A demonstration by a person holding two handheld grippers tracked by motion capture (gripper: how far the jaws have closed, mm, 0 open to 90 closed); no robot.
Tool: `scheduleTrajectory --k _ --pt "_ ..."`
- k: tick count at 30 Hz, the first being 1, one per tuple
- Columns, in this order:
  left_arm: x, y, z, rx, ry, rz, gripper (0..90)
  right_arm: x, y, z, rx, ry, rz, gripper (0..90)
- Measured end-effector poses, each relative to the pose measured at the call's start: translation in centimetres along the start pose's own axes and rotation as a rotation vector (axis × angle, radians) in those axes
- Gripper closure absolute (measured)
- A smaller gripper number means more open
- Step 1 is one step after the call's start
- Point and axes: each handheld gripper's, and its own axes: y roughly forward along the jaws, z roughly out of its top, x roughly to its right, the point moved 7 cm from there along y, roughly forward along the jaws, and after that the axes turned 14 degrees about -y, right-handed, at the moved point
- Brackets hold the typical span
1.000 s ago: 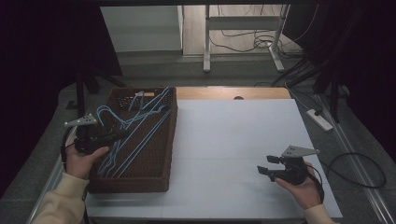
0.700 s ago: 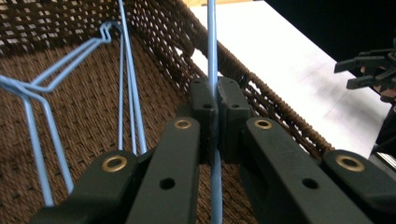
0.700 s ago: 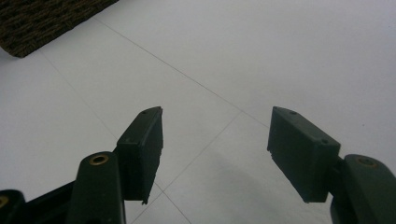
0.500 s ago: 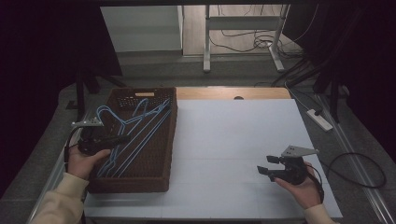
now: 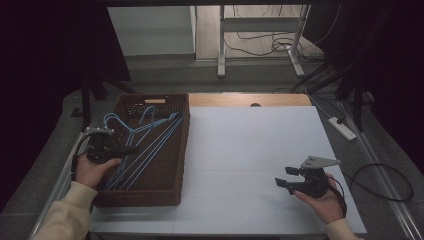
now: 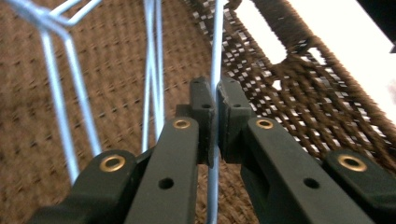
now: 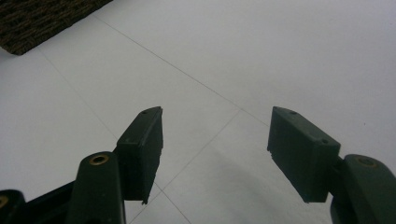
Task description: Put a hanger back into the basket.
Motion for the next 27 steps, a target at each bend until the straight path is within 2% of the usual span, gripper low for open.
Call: scheduleTrajectory --k 3,7,9,10,13,17,20,21,24,26,27 --pt "-0.7 0.2 -0.1 -0.023 -0.033 0.048 85.0 0.0 0.0 0.0 -0.001 0.001 0.0 36.2" --pt "-1.8 0.5 -0.2 -0.055 -0.043 0.141 83.3 0.0 0.0 -0.1 -0.006 -0.001 0.0 36.2" --pt "-2.3 0.7 -0.4 -0.068 -0.054 0.168 82.8 0.0 0.1 -0.1 -0.008 -0.002 0.0 36.2" --pt "-2.6 0.8 -0.4 -0.074 -0.058 0.198 83.3 0.0 0.1 -0.1 -0.009 -0.003 0.001 36.2" --pt "-3.2 1.1 -0.4 -0.089 -0.063 0.249 82.3 0.0 0.1 -0.1 -0.009 -0.003 0.003 36.2" --pt "-3.0 1.1 -0.1 -0.062 -0.045 0.28 73.9 -0.1 0.1 -0.1 -0.01 -0.003 0.004 36.2" --pt "-3.0 0.7 0.1 -0.023 -0.046 0.316 62.1 -0.1 0.1 -0.1 -0.013 -0.003 0.004 36.2" --pt "-2.9 0.5 0.1 -0.011 -0.042 0.32 57.7 0.0 0.1 -0.1 -0.012 -0.002 0.004 36.2" --pt "-2.2 -0.2 0.3 0.04 -0.014 0.292 50.7 -0.1 0.1 -0.1 -0.013 -0.003 0.004 36.2" --pt "-1.5 -0.6 0.4 0.07 0.005 0.264 45.4 -0.1 0.1 -0.1 -0.011 -0.002 0.005 36.2" --pt "-0.8 -1.1 0.6 0.103 0.026 0.239 42.9 -0.1 0.1 -0.1 -0.01 -0.004 0.005 36.1"
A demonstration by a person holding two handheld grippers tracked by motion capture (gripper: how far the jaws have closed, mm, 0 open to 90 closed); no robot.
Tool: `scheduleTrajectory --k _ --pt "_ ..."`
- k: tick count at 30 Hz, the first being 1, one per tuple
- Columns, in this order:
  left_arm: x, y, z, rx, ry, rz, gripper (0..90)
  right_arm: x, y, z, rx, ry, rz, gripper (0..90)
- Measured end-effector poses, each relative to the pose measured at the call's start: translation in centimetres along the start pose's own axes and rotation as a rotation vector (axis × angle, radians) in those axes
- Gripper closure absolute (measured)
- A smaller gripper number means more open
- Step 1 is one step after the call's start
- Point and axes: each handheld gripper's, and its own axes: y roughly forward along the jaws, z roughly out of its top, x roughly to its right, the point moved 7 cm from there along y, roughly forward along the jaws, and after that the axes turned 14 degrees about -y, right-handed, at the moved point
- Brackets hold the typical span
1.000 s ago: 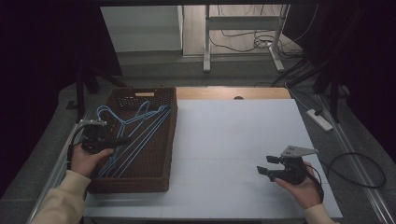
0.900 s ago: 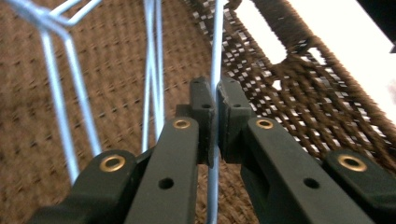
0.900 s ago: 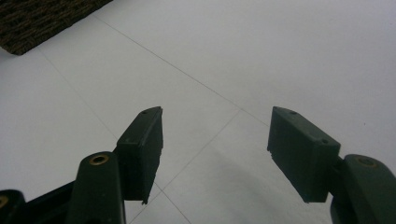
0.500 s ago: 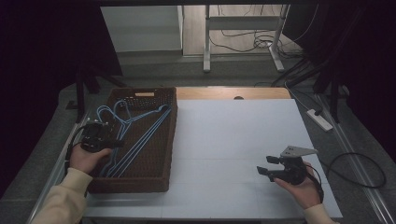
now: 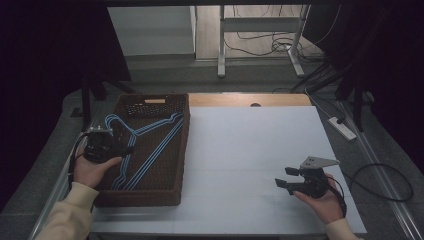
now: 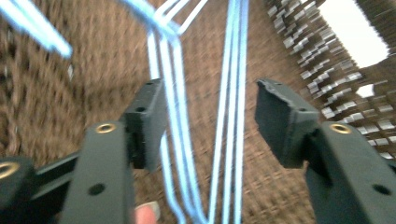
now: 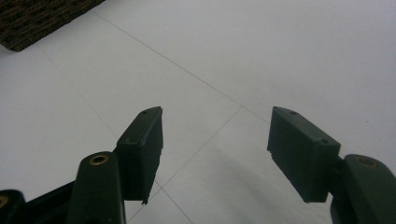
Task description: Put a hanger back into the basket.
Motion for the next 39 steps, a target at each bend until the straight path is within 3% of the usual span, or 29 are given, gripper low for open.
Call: scheduleTrajectory --k 5,12,18,31,39 --pt "2.5 -2.3 0.3 0.073 0.057 -0.122 32.5 0.0 -0.1 0.0 -0.001 0.001 -0.003 36.2" --pt "5.2 -3.6 -1.0 0.141 0.144 -0.211 29.9 0.0 -0.2 0.0 0.009 0.006 -0.006 35.4" --pt "6.8 -4.0 -2.3 0.18 0.173 -0.27 29.6 0.0 -0.3 0.0 0.009 0.008 -0.009 35.1" --pt "9.2 -2.9 -5.2 0.213 0.211 -0.332 29.8 0.1 -1.1 -0.1 0.032 0.034 -0.036 34.8" --pt "10.2 -2.0 -6.8 0.198 0.232 -0.347 29.9 0.2 -1.9 -0.4 0.046 0.049 -0.06 34.8"
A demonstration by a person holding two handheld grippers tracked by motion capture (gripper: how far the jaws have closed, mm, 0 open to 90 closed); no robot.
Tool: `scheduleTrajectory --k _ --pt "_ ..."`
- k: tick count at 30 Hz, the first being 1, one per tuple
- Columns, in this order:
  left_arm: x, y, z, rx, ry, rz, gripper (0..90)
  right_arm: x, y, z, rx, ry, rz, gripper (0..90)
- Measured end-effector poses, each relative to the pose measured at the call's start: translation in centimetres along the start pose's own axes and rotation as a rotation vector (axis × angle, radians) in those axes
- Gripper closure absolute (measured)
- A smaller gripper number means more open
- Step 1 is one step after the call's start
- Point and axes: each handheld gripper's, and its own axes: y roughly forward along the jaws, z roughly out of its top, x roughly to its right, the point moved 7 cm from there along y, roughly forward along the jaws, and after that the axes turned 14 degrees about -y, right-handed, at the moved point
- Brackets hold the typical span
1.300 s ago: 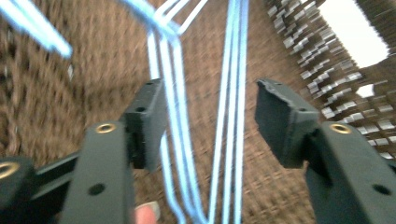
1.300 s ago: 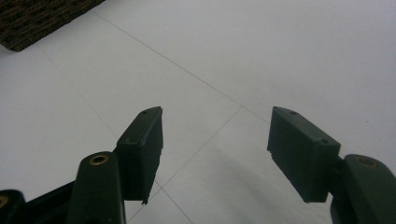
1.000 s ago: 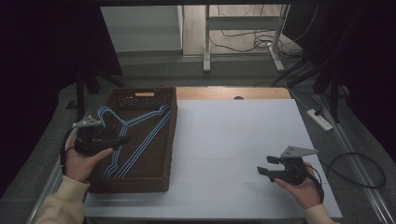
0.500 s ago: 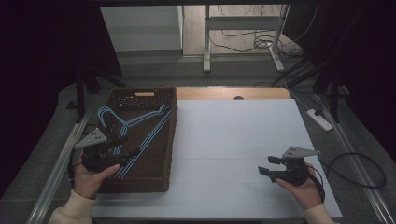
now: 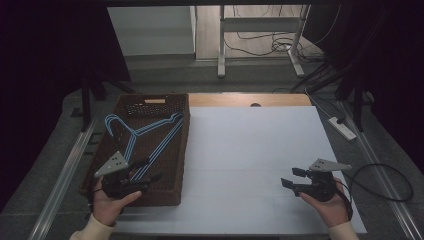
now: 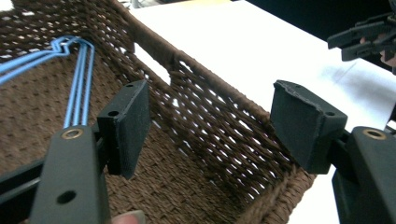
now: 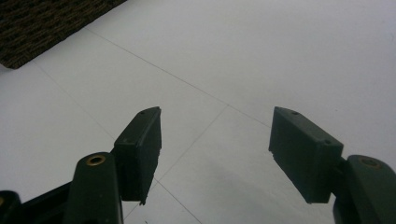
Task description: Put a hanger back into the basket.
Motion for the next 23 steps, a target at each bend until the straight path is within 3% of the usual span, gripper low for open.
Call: scheduleTrajectory --k 6,23 --pt "0.41 0.9 -0.93 -0.018 0.005 -0.007 30.1 0.28 -0.53 -0.25 0.007 0.006 -0.019 34.7" --pt "0.43 0.98 -0.99 -0.01 0.008 -0.005 30.3 0.45 -0.7 -0.49 0.007 0.011 -0.027 34.7"
